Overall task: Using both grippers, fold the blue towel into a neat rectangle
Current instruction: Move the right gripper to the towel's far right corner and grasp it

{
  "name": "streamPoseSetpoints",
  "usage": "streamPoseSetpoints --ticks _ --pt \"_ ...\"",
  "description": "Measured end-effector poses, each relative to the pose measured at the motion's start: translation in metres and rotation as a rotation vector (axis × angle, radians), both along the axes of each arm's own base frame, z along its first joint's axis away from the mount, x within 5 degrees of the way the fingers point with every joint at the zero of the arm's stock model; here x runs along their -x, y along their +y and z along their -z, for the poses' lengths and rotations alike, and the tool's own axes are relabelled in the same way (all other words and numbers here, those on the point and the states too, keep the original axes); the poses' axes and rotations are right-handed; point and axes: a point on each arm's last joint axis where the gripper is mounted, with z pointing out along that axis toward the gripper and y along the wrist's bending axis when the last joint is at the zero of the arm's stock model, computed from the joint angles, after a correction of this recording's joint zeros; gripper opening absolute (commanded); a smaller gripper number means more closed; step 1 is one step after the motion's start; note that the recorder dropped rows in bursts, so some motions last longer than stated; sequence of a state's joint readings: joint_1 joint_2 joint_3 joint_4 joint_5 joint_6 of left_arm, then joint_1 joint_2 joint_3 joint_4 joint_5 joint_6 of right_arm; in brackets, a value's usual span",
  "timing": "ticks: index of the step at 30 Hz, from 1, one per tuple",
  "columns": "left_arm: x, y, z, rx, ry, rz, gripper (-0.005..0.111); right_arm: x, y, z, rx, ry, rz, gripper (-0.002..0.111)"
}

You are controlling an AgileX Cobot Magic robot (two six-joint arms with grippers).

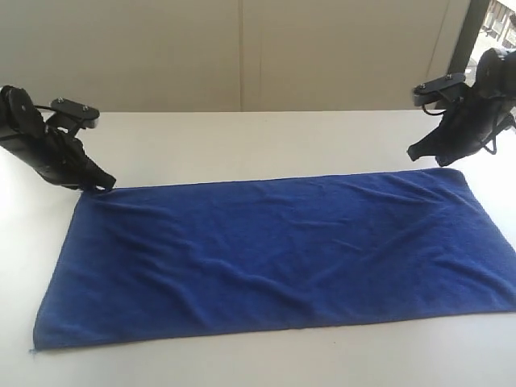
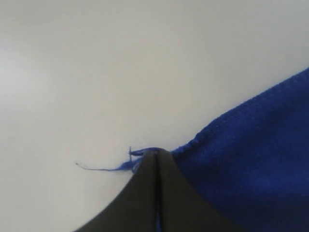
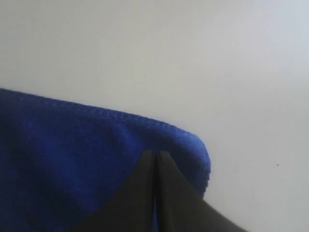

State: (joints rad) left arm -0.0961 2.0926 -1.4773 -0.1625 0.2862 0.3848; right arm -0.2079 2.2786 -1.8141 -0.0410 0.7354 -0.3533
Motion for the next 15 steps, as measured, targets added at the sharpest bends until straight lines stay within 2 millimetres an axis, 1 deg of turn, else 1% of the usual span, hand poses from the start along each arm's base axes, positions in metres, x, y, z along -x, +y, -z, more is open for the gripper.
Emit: streamPoseSetpoints --ticks 2,5,7,8,11,15 --pt "-0.001 -0.001 -0.018 0.021 -0.039 -0.008 0.0 0.0 -0.004 -0.001 0.015 -0.01 0.015 0.0" --pt "0.002 -0.002 -0.056 0.052 -0.127 -0.019 0.0 0.001 -0.011 -0.001 0.017 -0.013 0.038 0.0" --pt "0.006 -0.001 -0.082 0.064 -0.189 -0.022 0.0 0.002 -0.015 -0.001 0.012 -0.012 0.059 0.0" --pt "0.009 -0.001 -0.091 0.068 -0.212 -0.023 0.0 0.003 -0.017 0.0 0.007 -0.009 0.068 0.0" --pt "0.02 0.0 -0.125 0.079 -0.286 -0.021 0.0 0.006 -0.016 0.003 -0.029 0.019 0.09 0.0" --pt "0.035 0.0 -0.152 0.079 -0.313 0.001 0.0 0.007 -0.016 0.018 -0.055 0.072 0.101 0.0"
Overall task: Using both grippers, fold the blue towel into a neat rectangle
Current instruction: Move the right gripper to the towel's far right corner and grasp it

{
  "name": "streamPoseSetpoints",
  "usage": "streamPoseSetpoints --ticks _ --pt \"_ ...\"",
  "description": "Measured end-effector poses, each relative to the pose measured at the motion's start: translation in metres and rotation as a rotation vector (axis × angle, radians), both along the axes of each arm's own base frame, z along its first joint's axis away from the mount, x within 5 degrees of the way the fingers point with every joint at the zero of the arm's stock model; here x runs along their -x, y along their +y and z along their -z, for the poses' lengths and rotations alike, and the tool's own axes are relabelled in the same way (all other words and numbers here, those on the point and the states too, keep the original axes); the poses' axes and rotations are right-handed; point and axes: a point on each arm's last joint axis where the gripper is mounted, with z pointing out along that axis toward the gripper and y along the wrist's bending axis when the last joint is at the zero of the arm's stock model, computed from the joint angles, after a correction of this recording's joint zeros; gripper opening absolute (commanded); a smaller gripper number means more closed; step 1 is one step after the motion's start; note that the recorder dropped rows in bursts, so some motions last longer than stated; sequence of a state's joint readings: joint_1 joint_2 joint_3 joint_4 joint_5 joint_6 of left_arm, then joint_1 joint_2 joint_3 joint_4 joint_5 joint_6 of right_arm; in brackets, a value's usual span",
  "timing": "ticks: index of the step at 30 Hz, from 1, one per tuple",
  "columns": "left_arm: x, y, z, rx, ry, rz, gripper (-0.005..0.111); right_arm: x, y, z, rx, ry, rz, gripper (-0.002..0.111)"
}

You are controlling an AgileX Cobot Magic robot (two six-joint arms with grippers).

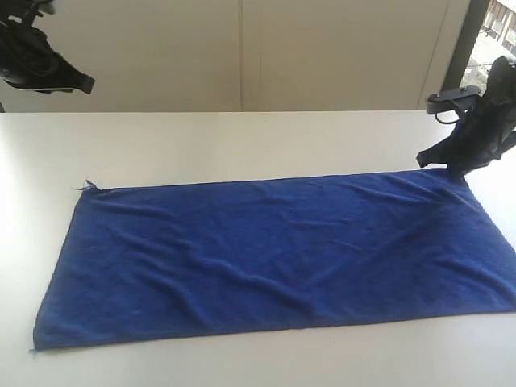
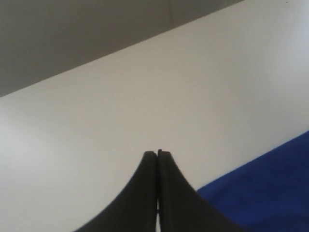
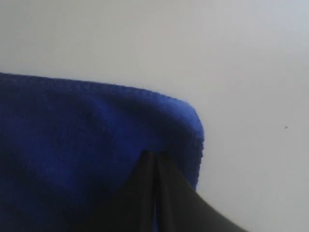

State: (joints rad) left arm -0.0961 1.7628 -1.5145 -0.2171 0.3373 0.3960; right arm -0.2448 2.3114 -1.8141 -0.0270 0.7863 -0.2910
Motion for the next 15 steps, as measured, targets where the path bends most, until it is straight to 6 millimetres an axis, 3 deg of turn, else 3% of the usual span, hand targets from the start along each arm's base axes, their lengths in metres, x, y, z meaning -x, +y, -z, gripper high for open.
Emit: streamPoseSetpoints --ticks 6,15 --pt "0.021 0.0 -0.01 -0.05 0.1 0.068 0.0 0.004 -0.002 0.013 0.007 0.069 0.022 0.0" --pt "0.028 0.001 -0.018 -0.064 0.099 0.077 0.0 0.019 -0.039 0.013 0.016 0.11 0.148 0.0"
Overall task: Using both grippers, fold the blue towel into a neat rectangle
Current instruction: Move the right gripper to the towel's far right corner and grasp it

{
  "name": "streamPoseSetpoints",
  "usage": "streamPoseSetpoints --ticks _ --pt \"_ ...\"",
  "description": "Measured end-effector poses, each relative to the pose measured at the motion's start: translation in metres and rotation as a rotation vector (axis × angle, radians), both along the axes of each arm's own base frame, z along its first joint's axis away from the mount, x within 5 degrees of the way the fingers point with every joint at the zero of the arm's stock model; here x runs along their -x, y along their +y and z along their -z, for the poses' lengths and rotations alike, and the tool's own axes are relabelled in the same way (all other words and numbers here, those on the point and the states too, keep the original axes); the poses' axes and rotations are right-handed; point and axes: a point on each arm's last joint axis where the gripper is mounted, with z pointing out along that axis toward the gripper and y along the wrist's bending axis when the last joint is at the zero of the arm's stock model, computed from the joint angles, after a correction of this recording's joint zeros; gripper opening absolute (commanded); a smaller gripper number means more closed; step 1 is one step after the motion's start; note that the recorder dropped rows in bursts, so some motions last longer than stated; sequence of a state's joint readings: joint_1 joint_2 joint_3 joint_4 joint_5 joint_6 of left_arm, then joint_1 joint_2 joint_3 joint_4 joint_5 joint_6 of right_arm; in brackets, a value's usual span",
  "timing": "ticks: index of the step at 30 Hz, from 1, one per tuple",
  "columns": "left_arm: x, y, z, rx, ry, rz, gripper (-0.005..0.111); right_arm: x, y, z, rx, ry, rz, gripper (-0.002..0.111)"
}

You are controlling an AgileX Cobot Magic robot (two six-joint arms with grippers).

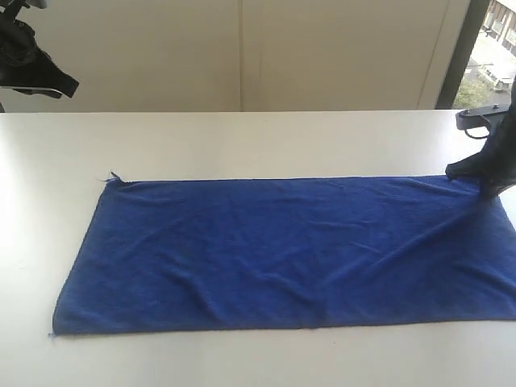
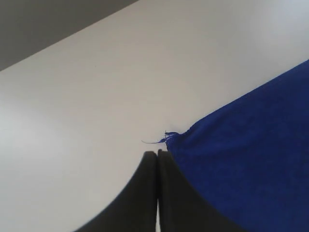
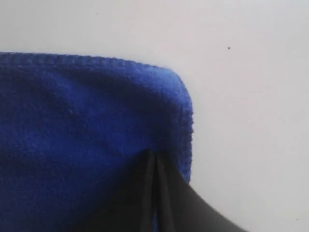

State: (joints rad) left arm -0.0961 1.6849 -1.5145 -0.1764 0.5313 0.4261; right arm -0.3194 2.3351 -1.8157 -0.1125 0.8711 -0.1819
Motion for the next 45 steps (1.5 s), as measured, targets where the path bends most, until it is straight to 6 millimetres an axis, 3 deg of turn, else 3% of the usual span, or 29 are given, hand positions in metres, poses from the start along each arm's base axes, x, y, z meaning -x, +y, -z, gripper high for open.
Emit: streamPoseSetpoints --ticks 7,14,18,22,27,30,33,37,42,45 --pt "0.001 0.0 0.0 -0.001 0.008 0.002 0.0 -0.001 0.002 -0.009 -0.011 -0.024 -0.07 0.0" --pt "0.0 0.001 0.0 0.0 0.004 -0.002 0.0 0.012 0.007 -0.073 0.005 -0.059 -0.082 0.0" --pt "0.003 0.012 -0.008 0.012 -0.012 -0.041 0.0 0.023 0.008 -0.085 -0.047 -0.025 -0.057 0.0" --pt "0.025 0.037 -0.032 0.032 -0.061 -0.124 0.0 0.04 0.004 -0.095 -0.125 -0.065 0.0 0.0" --pt "0.071 0.064 -0.041 0.062 -0.145 -0.237 0.0 0.07 -0.004 -0.115 -0.12 -0.162 0.058 0.0" --pt "0.091 0.07 -0.023 0.1 -0.177 -0.301 0.0 0.082 -0.004 -0.106 -0.129 -0.159 0.08 0.0" --pt "0.103 0.069 0.011 0.147 -0.135 -0.344 0.0 0.091 0.0 -0.084 -0.163 -0.146 0.108 0.001" --pt "0.114 0.067 0.045 0.174 -0.04 -0.37 0.0 0.093 0.003 -0.066 -0.188 -0.172 0.141 0.016" --pt "0.117 0.065 0.054 0.235 -0.022 -0.41 0.0 0.088 0.0 -0.057 -0.174 -0.206 0.152 0.044" --pt "0.115 0.066 0.053 0.248 -0.044 -0.425 0.0 0.086 -0.001 -0.042 -0.187 -0.174 0.158 0.046"
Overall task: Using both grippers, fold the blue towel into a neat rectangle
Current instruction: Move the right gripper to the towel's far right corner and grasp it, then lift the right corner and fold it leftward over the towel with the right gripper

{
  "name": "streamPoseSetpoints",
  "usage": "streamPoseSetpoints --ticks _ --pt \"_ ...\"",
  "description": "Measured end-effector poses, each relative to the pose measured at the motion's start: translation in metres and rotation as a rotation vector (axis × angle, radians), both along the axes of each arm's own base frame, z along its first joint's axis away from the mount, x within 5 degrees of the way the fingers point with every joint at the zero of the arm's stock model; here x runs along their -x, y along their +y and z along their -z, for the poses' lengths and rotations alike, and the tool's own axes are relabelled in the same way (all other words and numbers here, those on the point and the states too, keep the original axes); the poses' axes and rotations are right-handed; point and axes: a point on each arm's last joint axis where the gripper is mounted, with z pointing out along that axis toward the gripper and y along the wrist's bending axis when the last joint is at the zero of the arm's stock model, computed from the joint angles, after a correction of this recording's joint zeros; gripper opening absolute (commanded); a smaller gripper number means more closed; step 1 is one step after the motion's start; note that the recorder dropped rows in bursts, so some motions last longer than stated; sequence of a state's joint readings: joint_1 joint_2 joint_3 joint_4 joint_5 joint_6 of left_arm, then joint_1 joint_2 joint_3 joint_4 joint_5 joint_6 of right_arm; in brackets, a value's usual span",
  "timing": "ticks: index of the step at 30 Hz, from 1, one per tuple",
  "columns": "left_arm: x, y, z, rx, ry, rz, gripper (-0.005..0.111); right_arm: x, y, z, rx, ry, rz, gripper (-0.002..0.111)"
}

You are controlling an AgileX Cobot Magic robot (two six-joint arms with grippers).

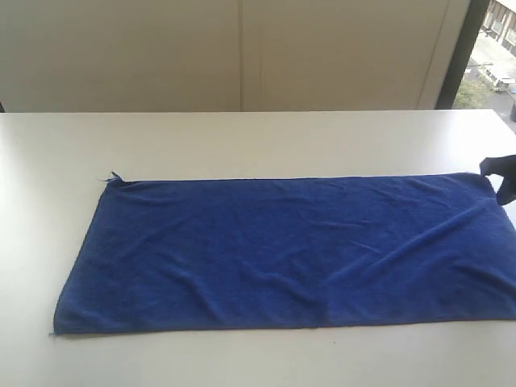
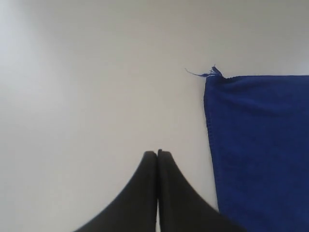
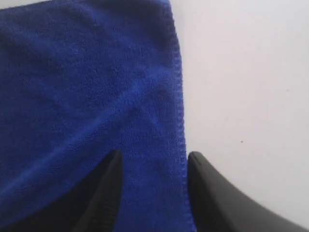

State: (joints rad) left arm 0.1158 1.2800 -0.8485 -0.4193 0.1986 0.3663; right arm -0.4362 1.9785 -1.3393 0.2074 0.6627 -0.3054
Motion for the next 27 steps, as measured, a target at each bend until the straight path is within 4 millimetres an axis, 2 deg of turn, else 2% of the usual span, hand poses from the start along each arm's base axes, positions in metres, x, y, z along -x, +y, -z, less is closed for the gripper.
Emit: streamPoseSetpoints --ticks 7,17,27 --pt "-0.002 0.001 -0.002 0.017 -0.027 -0.024 0.0 -0.002 -0.001 0.035 -0.024 0.078 -0.036 0.046" --pt "-0.002 0.001 -0.002 0.023 -0.029 -0.028 0.0 -0.006 -0.004 0.041 0.008 0.053 -0.04 0.046" --pt "-0.002 0.001 -0.002 0.024 -0.028 -0.027 0.0 -0.006 -0.005 0.045 0.015 0.065 -0.053 0.017"
